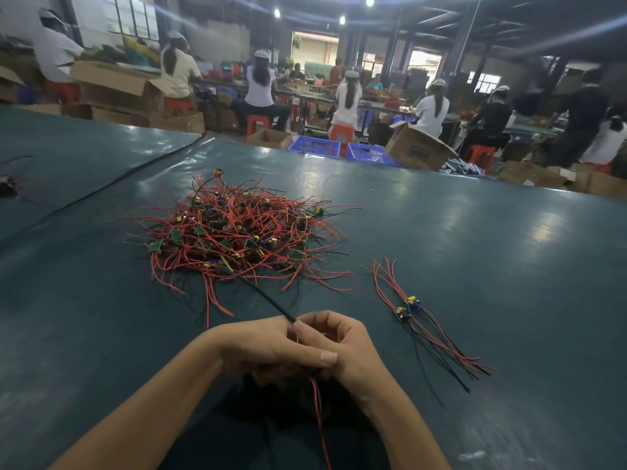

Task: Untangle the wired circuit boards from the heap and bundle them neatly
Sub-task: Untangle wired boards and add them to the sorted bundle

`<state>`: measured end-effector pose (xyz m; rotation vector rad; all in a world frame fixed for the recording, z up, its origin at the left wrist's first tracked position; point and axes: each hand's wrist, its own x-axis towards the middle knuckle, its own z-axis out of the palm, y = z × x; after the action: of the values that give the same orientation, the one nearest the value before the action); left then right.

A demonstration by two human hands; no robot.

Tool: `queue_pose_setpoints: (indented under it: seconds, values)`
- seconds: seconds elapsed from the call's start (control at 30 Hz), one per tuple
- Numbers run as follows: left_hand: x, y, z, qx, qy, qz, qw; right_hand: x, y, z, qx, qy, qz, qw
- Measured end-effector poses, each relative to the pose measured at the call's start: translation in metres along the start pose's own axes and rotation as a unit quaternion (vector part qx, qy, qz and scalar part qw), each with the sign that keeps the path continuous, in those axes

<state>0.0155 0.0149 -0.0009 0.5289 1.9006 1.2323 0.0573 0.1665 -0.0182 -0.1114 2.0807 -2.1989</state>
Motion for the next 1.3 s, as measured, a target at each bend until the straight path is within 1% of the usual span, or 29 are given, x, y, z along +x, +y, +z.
queue_pose_setpoints:
  seconds: [0.1, 0.2, 0.3, 0.4, 0.43, 0.47, 0.53, 0.6, 0.67, 0.77, 0.83, 0.9, 0.97, 1.13, 1.2, 1.3]
  values:
    - [0.0, -0.001, -0.002, 0.014, 0.002, 0.003, 1.0, 0.0, 0.001, -0.001, -0.011, 0.016, 0.011, 1.0]
    - [0.003, -0.004, -0.002, -0.012, 0.035, 0.021, 0.999, 0.005, 0.004, 0.0, 0.011, 0.108, 0.025, 0.994]
    - [0.007, -0.004, -0.005, -0.115, 0.086, 0.059, 0.988, 0.009, 0.002, -0.004, 0.104, 0.183, 0.033, 0.977]
    - [0.014, -0.005, -0.01, -0.276, 0.088, 0.055, 0.956, 0.009, -0.002, -0.008, 0.183, 0.226, 0.028, 0.956]
    - [0.015, -0.007, -0.011, -0.314, 0.085, 0.047, 0.944, 0.009, -0.004, -0.008, 0.21, 0.236, 0.024, 0.948]
    - [0.016, -0.008, -0.01, -0.331, 0.087, 0.045, 0.939, 0.008, -0.005, -0.008, 0.235, 0.244, 0.023, 0.94]
    - [0.016, -0.013, -0.006, -0.289, 0.107, 0.063, 0.949, 0.008, -0.007, -0.009, 0.275, 0.257, 0.03, 0.926]
    - [0.019, -0.017, 0.001, -0.208, 0.12, 0.107, 0.965, 0.007, -0.009, -0.01, 0.311, 0.261, 0.038, 0.913]
    - [0.021, -0.015, 0.008, -0.132, 0.143, 0.141, 0.971, 0.006, -0.01, -0.01, 0.331, 0.264, 0.042, 0.905]
    - [0.024, -0.01, 0.019, -0.094, 0.193, 0.213, 0.953, 0.006, -0.01, -0.007, 0.32, 0.257, 0.047, 0.911]
    - [0.024, -0.007, 0.023, -0.056, 0.256, 0.247, 0.933, 0.006, -0.008, -0.005, 0.3, 0.246, 0.041, 0.921]
    - [0.024, -0.006, 0.024, -0.039, 0.304, 0.254, 0.917, 0.006, -0.006, -0.003, 0.27, 0.242, 0.041, 0.931]
    - [0.023, -0.005, 0.024, -0.049, 0.327, 0.255, 0.909, 0.006, -0.004, -0.002, 0.24, 0.241, 0.044, 0.939]
    - [0.021, -0.001, 0.023, -0.066, 0.329, 0.245, 0.91, 0.005, -0.004, 0.002, 0.175, 0.205, 0.035, 0.962]
    - [0.019, 0.001, 0.024, -0.071, 0.332, 0.228, 0.913, 0.004, -0.004, 0.005, 0.137, 0.204, 0.024, 0.969]
    - [0.021, 0.0, 0.023, -0.076, 0.351, 0.218, 0.907, 0.003, -0.004, 0.006, 0.124, 0.21, 0.025, 0.97]
